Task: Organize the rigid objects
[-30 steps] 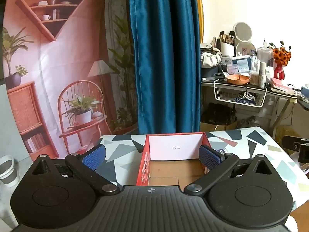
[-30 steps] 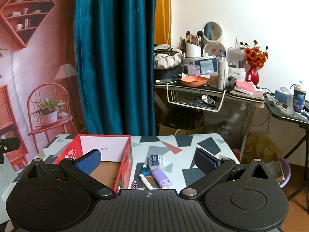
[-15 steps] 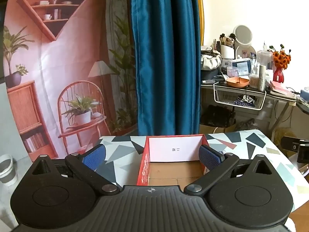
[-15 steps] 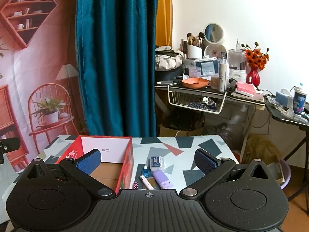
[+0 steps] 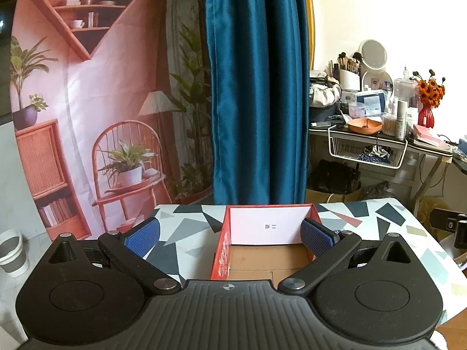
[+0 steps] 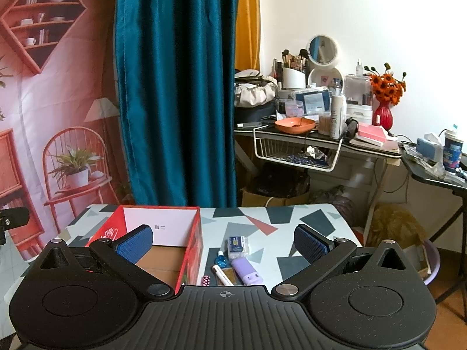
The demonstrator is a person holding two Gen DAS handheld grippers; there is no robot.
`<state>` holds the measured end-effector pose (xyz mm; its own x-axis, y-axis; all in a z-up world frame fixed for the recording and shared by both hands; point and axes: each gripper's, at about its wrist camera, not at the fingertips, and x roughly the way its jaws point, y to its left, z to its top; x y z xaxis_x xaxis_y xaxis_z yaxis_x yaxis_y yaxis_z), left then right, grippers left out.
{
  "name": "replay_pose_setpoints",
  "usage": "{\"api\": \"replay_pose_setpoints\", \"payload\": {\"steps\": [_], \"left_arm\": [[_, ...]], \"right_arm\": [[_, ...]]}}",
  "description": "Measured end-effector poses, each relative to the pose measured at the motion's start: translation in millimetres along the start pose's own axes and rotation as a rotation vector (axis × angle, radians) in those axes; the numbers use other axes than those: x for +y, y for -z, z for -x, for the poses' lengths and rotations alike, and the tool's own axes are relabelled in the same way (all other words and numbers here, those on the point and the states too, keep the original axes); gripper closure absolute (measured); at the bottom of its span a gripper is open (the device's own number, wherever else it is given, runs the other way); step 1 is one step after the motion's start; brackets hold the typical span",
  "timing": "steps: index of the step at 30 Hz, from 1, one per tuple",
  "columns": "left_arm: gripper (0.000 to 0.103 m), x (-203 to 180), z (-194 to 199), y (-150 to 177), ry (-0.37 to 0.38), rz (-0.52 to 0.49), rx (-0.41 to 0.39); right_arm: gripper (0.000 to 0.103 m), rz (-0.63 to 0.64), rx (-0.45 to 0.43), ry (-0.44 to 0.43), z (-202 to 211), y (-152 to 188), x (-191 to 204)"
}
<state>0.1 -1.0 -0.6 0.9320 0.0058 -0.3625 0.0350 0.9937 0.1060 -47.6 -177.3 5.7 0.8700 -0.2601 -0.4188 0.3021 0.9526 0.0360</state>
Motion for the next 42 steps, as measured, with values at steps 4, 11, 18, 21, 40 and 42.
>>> {"api": "replay_pose_setpoints", "payload": {"steps": [4, 11, 18, 21, 40, 42], "left_arm": [[0.0, -0.9, -0.5, 0.8, -0.003, -0.003, 0.003], [0.0, 0.1, -1.5, 0.1, -0.007, 0.001, 0.005], [0.0, 0.2, -1.6, -0.1, -0.007, 0.001, 0.005], [0.0, 0.2, -1.0, 0.0, -0.009, 0.0, 0.005], [0.0, 0.8, -1.4, -0.2, -0.012, 0.0, 0.006], [0.0, 1.0, -1.7, -0.3, -0.012, 0.0, 0.008]], "right_arm": [[0.0, 0.0, 0.0, 0.001, 0.1, -0.2, -0.3], [0.0, 0.0, -0.001, 0.0, 0.5, 0.0, -0.3], [0.0, -0.002, 0.0, 0.001, 0.7, -0.2, -0.3], [0.0, -0.001, -0.001, 0.001, 0.5, 0.1, -0.1], [0.0, -0.003, -0.001, 0.003, 0.9, -0.3, 0.7], [0.0, -0.004, -0.001, 0.004, 0.9, -0.4, 0.9]]}}
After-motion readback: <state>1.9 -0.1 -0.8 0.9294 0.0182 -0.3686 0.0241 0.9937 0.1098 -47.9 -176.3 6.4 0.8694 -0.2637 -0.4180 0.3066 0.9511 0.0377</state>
